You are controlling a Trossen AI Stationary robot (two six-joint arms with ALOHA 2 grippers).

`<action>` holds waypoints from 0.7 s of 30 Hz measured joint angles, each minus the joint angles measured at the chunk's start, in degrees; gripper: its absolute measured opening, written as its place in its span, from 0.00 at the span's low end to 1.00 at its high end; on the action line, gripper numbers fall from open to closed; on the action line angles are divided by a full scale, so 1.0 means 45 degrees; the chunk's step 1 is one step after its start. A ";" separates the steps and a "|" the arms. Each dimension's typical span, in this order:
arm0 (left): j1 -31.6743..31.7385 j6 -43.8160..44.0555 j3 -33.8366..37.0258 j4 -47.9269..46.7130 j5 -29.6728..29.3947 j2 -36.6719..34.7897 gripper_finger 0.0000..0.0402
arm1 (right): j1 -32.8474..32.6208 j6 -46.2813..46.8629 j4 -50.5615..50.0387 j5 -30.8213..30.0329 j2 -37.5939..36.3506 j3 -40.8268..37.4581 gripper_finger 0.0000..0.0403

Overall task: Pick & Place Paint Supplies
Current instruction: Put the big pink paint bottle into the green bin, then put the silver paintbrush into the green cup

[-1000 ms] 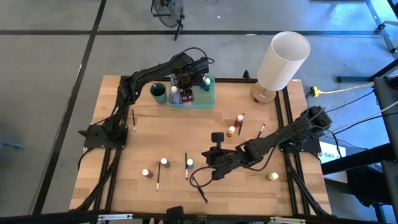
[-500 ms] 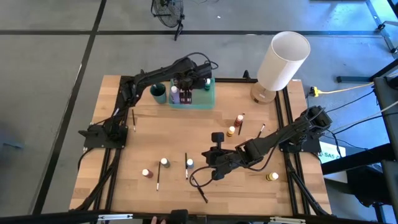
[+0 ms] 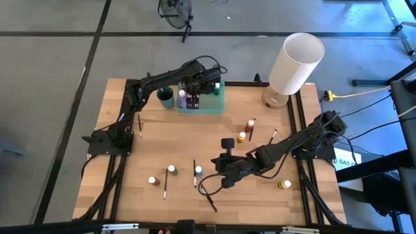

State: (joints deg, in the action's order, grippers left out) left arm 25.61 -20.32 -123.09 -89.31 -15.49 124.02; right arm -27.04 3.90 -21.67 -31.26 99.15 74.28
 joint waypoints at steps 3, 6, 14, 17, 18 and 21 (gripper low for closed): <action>0.0000 0.0000 0.0000 -0.0137 0.0000 -0.0039 0.65 | 0.0000 0.0000 0.0000 -0.0001 0.0000 -0.0004 0.00; 0.0000 0.0000 0.0000 -0.0148 0.0000 -0.0104 0.65 | 0.0000 0.0000 -0.0004 0.0004 0.0000 0.0000 0.00; -0.0012 0.0088 0.0000 -0.0157 -0.0066 -0.0184 0.64 | 0.0001 0.0000 0.0000 -0.0001 0.0000 -0.0004 0.00; -0.0110 0.0573 0.0005 -0.0154 -0.0407 -0.0456 0.65 | -0.0001 0.0000 -0.0110 0.0004 0.0000 0.0000 0.00; -0.0130 0.0732 0.0005 -0.0158 -0.0593 -0.0595 0.65 | -0.0001 0.0000 -0.0163 0.0003 0.0000 0.0000 0.00; -0.0297 0.1160 0.0005 -0.0158 -0.1291 -0.1126 0.64 | -0.0001 0.0000 -0.0233 -0.0001 0.0000 0.0000 0.00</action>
State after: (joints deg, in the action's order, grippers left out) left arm 24.27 -15.10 -123.07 -90.02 -21.30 118.95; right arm -27.05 3.90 -22.72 -31.27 99.15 74.28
